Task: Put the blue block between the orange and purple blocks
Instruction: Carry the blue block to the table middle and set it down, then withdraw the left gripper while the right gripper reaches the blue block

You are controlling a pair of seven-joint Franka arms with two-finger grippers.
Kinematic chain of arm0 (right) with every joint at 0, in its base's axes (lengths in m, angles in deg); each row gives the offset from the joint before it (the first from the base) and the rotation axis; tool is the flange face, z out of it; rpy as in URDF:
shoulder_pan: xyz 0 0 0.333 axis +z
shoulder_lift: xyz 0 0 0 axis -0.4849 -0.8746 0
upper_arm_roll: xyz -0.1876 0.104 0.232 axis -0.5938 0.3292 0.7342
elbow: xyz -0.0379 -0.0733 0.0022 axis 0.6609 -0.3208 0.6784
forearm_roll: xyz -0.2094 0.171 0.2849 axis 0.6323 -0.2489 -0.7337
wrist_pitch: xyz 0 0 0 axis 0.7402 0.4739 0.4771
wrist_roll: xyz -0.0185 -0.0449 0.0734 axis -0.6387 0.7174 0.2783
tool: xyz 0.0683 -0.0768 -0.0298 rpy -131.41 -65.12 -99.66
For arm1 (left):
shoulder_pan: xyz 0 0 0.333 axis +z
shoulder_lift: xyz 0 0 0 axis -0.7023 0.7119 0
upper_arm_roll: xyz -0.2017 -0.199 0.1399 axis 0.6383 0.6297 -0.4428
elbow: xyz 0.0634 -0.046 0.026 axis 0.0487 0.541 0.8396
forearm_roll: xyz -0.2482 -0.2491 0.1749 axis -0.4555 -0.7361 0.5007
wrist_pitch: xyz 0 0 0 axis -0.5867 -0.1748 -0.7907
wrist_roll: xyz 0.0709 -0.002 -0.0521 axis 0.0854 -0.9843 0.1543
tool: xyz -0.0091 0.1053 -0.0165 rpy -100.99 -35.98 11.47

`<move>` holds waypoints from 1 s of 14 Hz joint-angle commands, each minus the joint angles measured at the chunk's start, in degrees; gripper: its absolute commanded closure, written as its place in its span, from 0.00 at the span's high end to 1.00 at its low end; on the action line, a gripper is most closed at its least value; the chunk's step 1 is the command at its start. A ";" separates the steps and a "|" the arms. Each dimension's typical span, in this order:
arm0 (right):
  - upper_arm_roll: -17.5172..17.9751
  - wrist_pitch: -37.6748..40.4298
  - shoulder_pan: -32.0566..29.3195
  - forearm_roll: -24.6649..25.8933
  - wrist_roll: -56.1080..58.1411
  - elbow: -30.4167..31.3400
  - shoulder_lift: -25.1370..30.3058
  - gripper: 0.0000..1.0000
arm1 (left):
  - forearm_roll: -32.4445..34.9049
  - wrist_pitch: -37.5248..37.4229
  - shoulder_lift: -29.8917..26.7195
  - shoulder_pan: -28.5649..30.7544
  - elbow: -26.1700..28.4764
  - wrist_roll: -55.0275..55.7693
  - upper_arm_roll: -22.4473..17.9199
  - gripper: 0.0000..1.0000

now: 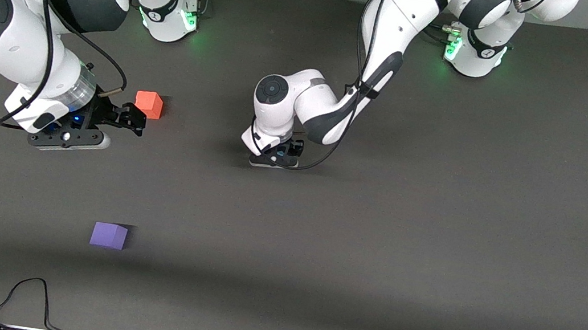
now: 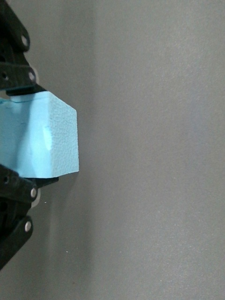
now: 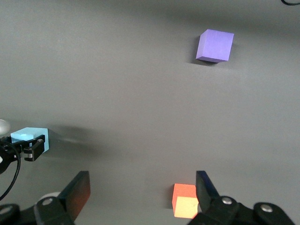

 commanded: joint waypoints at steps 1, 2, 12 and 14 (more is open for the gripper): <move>-0.47 1.30 0.59 -1.60 -1.40 -0.76 0.73 1.00 | 0.66 -4.14 -0.64 0.76 -2.60 0.44 -0.12 1.00; -0.47 1.30 0.59 -1.78 -1.40 -0.67 0.73 1.00 | 0.49 -7.72 -1.96 2.06 -3.04 -0.34 -0.03 1.00; -0.38 -0.62 10.84 -7.48 -12.45 -0.67 -2.24 1.00 | -15.42 -41.39 -27.79 37.72 -1.73 -39.32 3.40 1.00; -0.38 -4.56 15.86 -8.89 -20.43 -0.76 -4.61 1.00 | -14.38 -46.23 -30.52 44.93 -1.64 -48.64 3.13 1.00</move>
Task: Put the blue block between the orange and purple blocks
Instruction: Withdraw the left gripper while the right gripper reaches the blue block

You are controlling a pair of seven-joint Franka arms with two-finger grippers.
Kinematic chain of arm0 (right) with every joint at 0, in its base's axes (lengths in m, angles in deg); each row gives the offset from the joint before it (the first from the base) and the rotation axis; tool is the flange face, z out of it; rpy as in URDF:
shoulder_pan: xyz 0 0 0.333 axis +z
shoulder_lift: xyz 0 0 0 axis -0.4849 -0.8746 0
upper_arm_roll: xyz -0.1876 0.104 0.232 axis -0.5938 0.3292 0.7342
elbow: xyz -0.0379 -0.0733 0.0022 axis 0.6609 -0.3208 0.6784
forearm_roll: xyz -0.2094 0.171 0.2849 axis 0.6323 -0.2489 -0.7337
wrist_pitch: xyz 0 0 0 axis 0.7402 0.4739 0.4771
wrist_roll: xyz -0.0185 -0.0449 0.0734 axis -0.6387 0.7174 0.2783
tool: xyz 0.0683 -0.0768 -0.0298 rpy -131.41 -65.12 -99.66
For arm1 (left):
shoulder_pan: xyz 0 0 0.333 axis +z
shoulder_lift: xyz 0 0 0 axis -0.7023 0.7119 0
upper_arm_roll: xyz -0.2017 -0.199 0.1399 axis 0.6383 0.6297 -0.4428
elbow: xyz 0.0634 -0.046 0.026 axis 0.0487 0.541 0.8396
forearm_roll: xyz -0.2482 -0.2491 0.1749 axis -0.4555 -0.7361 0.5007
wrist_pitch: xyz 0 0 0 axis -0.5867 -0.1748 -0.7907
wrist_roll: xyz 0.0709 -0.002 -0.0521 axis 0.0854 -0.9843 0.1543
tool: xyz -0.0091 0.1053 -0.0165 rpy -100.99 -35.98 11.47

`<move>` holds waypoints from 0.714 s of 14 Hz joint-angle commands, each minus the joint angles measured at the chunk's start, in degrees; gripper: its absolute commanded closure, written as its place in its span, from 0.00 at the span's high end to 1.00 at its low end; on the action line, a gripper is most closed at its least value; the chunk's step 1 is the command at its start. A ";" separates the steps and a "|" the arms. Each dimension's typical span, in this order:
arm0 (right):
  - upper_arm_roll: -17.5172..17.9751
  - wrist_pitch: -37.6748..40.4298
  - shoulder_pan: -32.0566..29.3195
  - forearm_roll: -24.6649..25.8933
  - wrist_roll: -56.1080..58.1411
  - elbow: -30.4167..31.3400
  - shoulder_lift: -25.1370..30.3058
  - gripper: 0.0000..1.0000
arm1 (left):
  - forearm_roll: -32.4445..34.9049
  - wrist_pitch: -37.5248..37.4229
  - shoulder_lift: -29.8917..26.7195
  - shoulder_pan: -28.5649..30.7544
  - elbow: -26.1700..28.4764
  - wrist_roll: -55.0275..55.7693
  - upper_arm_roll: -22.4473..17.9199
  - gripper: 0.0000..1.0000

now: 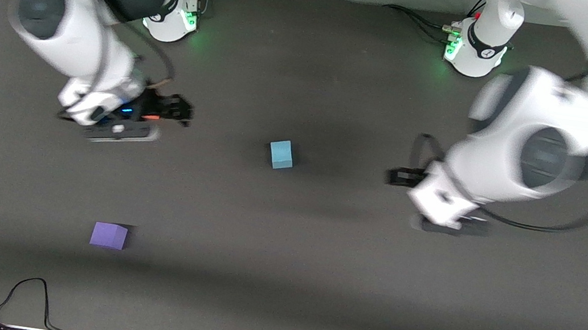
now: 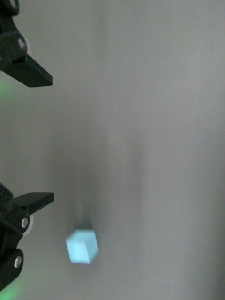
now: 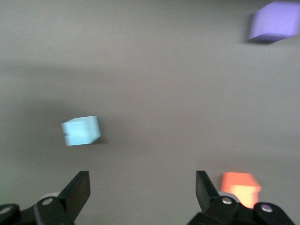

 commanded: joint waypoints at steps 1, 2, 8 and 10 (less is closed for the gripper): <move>-0.54 -4.62 7.50 -1.93 -10.74 -0.83 -4.49 1.00 | 0.76 -4.24 -5.10 8.80 3.60 -12.50 0.66 1.00; -0.54 -6.11 10.23 -1.94 -13.74 -1.61 -6.50 1.00 | 3.73 -4.34 -6.50 10.92 4.65 -15.77 0.57 1.00; -0.54 -8.49 16.40 -0.36 -17.64 -4.26 -15.13 1.00 | 9.38 -3.12 -14.14 19.46 8.08 -26.87 0.57 1.00; -0.54 -11.65 17.19 1.66 -17.63 -3.47 -17.93 1.00 | 10.70 -1.37 -16.43 19.82 9.92 -26.96 0.48 1.00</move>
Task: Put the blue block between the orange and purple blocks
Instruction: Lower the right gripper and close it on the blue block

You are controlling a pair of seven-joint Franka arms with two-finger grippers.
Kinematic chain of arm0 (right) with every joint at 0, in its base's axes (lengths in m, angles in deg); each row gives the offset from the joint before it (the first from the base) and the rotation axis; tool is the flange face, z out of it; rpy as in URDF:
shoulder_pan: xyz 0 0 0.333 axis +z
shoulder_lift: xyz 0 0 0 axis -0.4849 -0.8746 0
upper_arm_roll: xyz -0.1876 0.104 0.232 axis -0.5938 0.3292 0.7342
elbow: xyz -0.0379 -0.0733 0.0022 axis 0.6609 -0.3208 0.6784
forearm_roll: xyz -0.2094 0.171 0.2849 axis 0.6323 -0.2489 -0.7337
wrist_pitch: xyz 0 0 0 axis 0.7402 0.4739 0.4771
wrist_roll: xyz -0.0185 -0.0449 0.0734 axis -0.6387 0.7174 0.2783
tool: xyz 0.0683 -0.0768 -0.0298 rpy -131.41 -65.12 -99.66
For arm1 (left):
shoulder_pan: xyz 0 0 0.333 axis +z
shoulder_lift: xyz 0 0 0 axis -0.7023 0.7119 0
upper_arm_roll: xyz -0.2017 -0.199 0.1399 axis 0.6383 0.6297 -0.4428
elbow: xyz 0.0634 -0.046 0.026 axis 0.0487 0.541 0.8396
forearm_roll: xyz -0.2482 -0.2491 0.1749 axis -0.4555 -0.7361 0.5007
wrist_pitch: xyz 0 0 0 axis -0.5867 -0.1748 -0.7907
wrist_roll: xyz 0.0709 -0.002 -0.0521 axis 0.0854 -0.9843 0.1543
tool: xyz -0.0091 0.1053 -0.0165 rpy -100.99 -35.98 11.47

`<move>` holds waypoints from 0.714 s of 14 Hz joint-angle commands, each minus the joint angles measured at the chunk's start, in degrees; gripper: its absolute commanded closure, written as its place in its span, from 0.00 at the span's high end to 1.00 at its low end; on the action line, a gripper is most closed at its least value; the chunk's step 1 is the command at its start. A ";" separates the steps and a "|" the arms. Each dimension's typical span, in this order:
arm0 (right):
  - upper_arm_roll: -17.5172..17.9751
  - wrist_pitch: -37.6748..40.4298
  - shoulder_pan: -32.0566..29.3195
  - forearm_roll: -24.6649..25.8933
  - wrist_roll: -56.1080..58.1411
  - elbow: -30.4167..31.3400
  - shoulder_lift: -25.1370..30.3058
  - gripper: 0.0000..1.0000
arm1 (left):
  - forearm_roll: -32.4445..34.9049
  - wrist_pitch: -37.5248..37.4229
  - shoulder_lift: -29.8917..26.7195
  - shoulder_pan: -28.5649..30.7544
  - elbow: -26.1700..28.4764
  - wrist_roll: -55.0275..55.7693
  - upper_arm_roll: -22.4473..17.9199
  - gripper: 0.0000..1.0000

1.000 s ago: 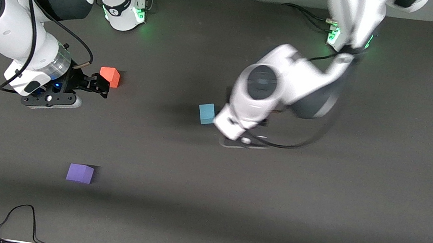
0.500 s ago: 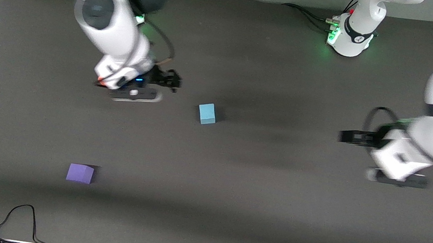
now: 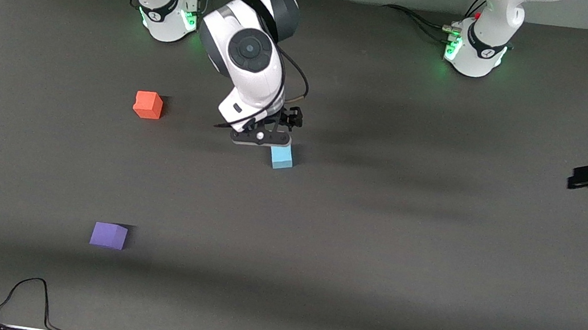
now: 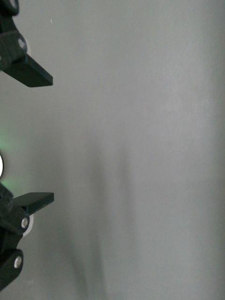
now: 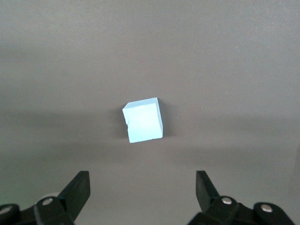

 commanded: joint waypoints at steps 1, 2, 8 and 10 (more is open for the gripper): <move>-0.73 -4.32 1.97 1.74 -0.73 -0.94 -4.71 1.00 | 1.74 3.75 -5.49 0.50 6.30 -1.00 0.61 1.00; -0.73 -6.17 1.98 1.83 -0.74 -0.76 -6.47 1.00 | 1.74 4.98 -6.81 0.50 8.14 -0.99 0.61 1.00; -1.08 -17.26 4.35 2.09 -0.21 2.93 -13.51 1.00 | 1.65 6.75 -8.93 -2.21 10.18 2.08 0.18 1.00; -1.08 -18.31 4.35 4.46 -0.21 2.93 -14.39 1.00 | 1.65 6.66 -9.72 -8.25 10.36 2.34 -5.33 1.00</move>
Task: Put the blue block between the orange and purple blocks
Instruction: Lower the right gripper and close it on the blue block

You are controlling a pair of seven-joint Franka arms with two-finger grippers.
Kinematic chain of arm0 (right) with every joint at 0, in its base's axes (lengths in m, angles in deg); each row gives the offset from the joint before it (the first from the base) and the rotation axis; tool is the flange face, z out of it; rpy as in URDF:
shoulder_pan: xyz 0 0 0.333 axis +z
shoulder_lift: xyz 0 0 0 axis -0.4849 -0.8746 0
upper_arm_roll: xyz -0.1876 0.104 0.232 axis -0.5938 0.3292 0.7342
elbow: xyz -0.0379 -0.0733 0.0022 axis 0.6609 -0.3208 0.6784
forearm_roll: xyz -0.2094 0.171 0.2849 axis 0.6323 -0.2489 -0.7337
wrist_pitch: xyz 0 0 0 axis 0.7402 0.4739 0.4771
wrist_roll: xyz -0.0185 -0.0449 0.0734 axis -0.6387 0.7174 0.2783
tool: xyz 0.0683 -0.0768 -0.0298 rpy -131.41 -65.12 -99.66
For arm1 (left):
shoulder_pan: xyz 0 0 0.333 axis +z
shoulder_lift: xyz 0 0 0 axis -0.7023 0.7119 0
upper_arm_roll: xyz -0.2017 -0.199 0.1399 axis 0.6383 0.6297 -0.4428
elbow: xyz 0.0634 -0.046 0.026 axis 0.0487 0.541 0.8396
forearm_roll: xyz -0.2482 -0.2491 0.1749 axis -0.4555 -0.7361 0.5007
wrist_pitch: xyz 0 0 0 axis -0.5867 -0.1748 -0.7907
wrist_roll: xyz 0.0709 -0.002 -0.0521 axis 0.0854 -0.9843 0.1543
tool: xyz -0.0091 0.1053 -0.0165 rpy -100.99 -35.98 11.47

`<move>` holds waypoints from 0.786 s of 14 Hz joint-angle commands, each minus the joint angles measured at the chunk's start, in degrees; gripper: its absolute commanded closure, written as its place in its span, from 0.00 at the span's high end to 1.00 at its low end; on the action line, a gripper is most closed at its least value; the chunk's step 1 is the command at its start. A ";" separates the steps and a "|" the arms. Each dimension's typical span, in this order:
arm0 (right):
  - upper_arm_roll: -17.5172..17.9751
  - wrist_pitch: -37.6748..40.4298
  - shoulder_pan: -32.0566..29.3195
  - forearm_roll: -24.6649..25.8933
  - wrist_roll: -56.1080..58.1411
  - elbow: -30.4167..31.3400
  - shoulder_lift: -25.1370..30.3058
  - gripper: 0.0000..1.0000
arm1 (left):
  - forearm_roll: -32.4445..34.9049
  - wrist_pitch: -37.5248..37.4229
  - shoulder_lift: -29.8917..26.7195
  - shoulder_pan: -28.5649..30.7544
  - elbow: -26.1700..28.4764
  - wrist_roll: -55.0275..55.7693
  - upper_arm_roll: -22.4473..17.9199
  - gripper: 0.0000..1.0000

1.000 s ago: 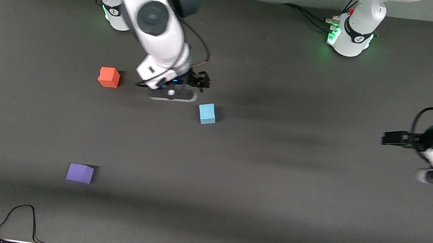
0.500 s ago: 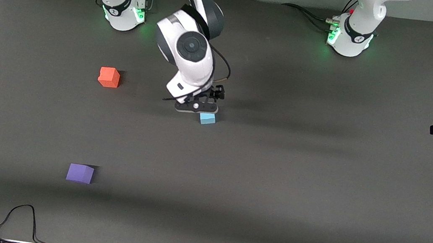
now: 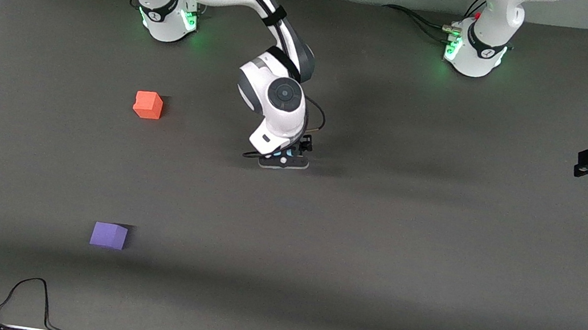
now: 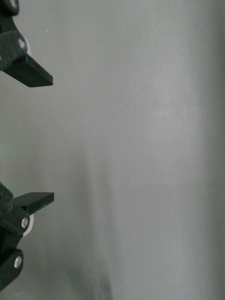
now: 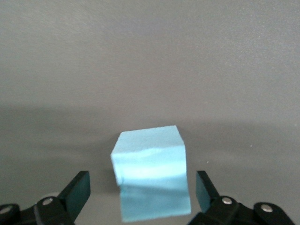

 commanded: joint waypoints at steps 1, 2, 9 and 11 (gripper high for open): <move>-0.82 -1.25 0.71 2.18 -0.30 0.19 -0.20 1.00 | 0.93 1.03 -3.11 -8.22 2.63 1.31 -7.19 1.00; -0.82 -1.34 0.71 2.18 -0.39 0.10 -0.46 1.00 | 0.93 0.86 -3.29 -8.41 2.98 1.40 -7.39 1.00; -0.82 -1.69 0.36 1.39 -3.19 -0.25 -0.03 0.13 | 0.14 0.15 -3.12 -7.28 2.89 2.10 -5.11 1.00; -0.91 -1.25 -0.08 1.39 -4.79 -0.42 1.02 0.00 | 0.14 0.06 -3.12 -6.75 2.89 1.84 -5.02 1.00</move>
